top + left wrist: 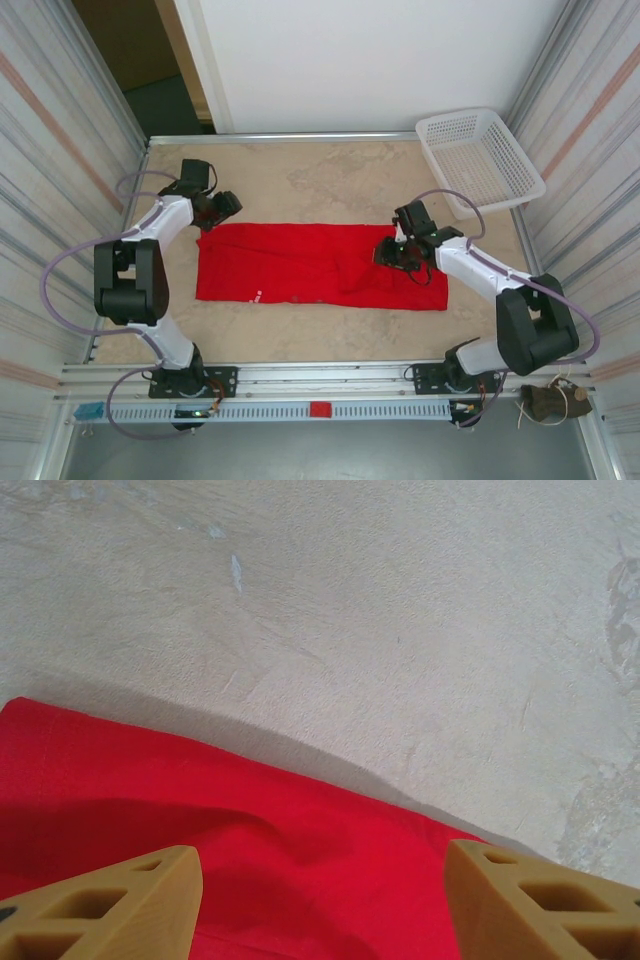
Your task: Fold the inside-out t-shirt
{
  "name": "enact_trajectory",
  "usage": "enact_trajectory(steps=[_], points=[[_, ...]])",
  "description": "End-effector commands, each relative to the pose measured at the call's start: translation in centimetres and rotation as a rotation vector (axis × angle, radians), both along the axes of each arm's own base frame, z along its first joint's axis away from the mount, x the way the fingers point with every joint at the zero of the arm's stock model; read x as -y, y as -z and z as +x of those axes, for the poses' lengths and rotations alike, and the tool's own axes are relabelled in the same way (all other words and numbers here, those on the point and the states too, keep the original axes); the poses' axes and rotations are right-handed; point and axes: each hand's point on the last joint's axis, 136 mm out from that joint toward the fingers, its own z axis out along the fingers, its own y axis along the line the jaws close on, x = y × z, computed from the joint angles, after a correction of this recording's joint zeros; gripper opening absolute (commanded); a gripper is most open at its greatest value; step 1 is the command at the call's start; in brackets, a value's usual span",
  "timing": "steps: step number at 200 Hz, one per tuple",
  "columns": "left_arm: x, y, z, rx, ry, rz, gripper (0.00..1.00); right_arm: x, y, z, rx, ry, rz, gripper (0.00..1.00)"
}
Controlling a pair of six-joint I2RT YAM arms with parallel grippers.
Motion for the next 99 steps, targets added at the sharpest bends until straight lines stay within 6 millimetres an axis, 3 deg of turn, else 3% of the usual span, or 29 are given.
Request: enact_trajectory(steps=[1, 61, 73, 80, 87, 99], points=[[-0.1, -2.6, 0.4, 0.048, -0.009, -0.003, 0.65, -0.4, -0.2, -1.7, -0.001, -0.037, 0.030, 0.00], [0.6, -3.2, -0.7, 0.050, 0.027, -0.034, 0.65, 1.9, -0.3, -8.8, -0.041, -0.012, -0.002, 0.01], [0.6, -3.2, -1.6, 0.040, 0.040, -0.026, 0.65, 2.5, -0.6, -9.4, -0.034, 0.014, -0.011, 0.36], [0.4, -3.0, -2.2, 0.031, 0.039, -0.012, 0.65, 2.8, -1.2, -9.2, -0.005, 0.032, -0.008, 0.50], [0.0, -2.9, -2.7, 0.027, 0.035, 0.007, 0.66, 3.0, -1.8, -8.9, 0.019, 0.048, -0.008, 0.56], [-0.8, -2.7, -3.2, 0.031, 0.018, 0.041, 0.66, 2.9, -2.8, -7.9, 0.049, 0.060, 0.010, 0.57]])
